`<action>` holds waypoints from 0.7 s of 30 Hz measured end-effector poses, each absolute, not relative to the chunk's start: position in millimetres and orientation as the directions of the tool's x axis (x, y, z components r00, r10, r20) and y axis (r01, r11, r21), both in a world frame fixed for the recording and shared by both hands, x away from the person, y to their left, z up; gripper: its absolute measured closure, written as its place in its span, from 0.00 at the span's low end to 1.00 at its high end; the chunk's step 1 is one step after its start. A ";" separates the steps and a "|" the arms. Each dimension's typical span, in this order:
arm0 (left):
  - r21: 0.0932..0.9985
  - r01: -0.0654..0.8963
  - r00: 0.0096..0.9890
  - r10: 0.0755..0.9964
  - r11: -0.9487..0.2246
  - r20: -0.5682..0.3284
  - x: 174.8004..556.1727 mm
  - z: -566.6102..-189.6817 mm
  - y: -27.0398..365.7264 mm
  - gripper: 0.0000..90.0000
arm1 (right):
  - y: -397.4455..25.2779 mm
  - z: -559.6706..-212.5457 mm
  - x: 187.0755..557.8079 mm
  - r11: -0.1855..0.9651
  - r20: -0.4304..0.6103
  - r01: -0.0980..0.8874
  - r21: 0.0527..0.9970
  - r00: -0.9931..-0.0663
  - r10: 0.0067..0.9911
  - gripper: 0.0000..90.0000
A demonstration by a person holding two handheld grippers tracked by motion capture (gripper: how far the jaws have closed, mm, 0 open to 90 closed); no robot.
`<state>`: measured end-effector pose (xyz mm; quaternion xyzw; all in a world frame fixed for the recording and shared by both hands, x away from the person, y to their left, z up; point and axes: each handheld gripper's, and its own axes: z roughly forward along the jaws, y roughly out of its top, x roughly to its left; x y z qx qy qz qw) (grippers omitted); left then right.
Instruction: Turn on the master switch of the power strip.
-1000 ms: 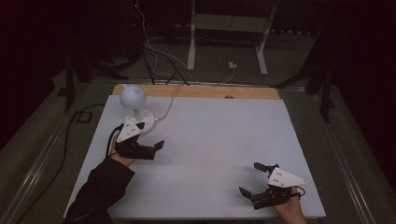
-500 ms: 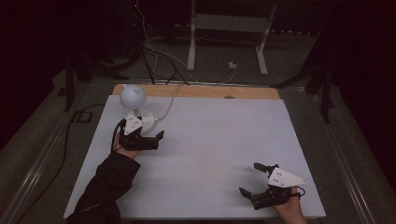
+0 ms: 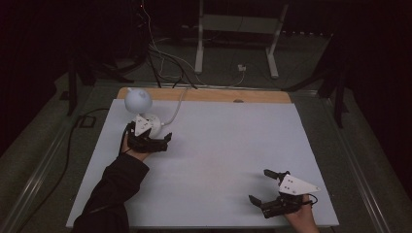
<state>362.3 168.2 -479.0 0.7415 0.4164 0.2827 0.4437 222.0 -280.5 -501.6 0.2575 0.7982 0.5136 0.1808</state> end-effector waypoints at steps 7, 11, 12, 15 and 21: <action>0.878 0.402 0.480 0.877 -0.261 0.041 370.8 -486.2 171.0 0.09 | -280.5 -501.7 222.0 0.335 -0.015 0.230 0.914 -0.804 0.594 0.00; 0.876 0.407 0.466 0.884 -0.258 0.044 373.6 -488.5 172.2 0.18 | -280.5 -501.5 222.0 0.335 -0.017 0.228 0.914 -0.805 0.593 0.00; 0.876 0.407 0.464 0.884 -0.260 0.047 374.5 -488.5 172.5 0.19 | -280.6 -501.6 222.1 0.335 -0.016 0.229 0.914 -0.804 0.594 0.00; 0.883 0.391 0.460 0.886 -0.262 0.059 375.9 -487.7 173.6 0.28 | -281.2 -502.0 222.4 0.334 -0.014 0.231 0.914 -0.804 0.595 0.00; 0.884 0.405 0.438 0.898 -0.234 0.037 381.6 -488.4 178.1 0.52 | -281.1 -502.1 222.5 0.334 -0.012 0.233 0.913 -0.804 0.594 0.00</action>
